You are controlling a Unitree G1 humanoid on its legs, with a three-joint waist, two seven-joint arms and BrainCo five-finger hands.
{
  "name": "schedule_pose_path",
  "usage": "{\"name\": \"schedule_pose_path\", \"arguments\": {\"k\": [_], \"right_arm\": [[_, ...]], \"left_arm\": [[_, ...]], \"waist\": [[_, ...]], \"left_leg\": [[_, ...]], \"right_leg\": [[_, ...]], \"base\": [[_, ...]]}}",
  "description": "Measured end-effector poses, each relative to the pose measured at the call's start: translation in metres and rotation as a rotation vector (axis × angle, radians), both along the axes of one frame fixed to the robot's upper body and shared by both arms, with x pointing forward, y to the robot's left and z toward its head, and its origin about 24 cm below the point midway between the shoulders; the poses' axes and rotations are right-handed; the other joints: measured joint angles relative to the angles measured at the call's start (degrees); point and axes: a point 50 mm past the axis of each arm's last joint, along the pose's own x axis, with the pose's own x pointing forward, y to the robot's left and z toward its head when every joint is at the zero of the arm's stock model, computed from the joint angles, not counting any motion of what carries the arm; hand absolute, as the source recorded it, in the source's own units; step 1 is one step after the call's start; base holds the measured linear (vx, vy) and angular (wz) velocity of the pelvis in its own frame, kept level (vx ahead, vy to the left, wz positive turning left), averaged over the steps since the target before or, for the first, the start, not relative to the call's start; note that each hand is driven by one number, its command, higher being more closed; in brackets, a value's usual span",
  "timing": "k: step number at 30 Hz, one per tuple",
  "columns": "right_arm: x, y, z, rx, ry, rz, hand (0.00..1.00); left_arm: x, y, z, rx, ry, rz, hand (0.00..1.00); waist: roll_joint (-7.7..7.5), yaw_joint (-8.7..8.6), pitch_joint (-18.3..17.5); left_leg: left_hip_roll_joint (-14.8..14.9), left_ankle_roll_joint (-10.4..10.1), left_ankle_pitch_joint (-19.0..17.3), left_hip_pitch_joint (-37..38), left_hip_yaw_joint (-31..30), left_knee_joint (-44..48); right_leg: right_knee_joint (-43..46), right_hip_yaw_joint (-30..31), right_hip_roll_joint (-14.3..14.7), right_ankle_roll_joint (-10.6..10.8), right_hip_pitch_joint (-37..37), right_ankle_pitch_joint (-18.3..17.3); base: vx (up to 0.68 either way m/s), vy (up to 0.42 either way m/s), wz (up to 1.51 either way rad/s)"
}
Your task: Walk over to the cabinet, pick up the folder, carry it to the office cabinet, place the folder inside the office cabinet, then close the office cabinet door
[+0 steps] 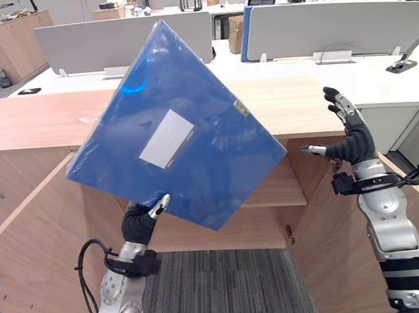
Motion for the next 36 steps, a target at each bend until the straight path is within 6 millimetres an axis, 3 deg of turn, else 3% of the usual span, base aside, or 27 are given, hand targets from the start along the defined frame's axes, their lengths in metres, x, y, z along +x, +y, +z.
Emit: {"name": "schedule_pose_path", "arguments": {"k": [8,11,18,28,36], "right_arm": [[0.008,0.003,0.004,0.218,0.020,0.172,0.00],[0.019,0.023,0.001,0.246,0.059,0.272,0.00],[0.037,0.043,-0.001,0.296,0.107,0.352,0.00],[0.067,0.068,0.003,0.268,0.169,0.391,0.00],[0.070,0.075,0.004,0.205,0.224,0.429,0.00]], "left_arm": [[0.000,0.001,0.000,0.050,-0.001,-0.005,1.00],[0.003,-0.011,-0.006,0.048,0.021,-0.063,1.00],[0.005,-0.025,-0.016,0.044,0.072,-0.124,1.00],[0.002,-0.024,-0.031,0.056,0.160,-0.165,1.00],[0.000,-0.017,-0.036,0.096,0.194,-0.179,1.00]], "waist": [[-0.10,0.03,0.0],[0.09,0.36,-0.3],[-0.33,1.32,-0.3],[-1.18,3.83,-0.7],[-1.32,4.27,-0.8]], "left_leg": [[0.0,0.0,0.1,-0.2,0.0,0.0],[0.1,0.0,0.4,-0.8,0.0,0.0],[0.2,0.1,0.7,-1.1,-0.2,0.0],[1.9,-0.7,1.3,-1.9,-0.5,0.3],[2.7,-1.3,1.6,-2.5,-1.6,0.3]], "right_leg": [[-0.4,0.0,0.0,0.2,0.0,0.2],[-0.6,0.0,0.0,0.3,-0.5,0.7],[-1.2,-0.1,0.0,0.3,-0.5,1.3],[-4.7,-0.5,1.1,-0.6,0.5,4.2],[-6.0,-1.8,1.8,-1.3,1.2,4.9]], "base": [[0.00,0.000,0.00],[0.00,0.000,0.00],[0.00,0.000,0.00],[-0.04,0.011,0.00],[-0.01,0.012,0.08]]}}
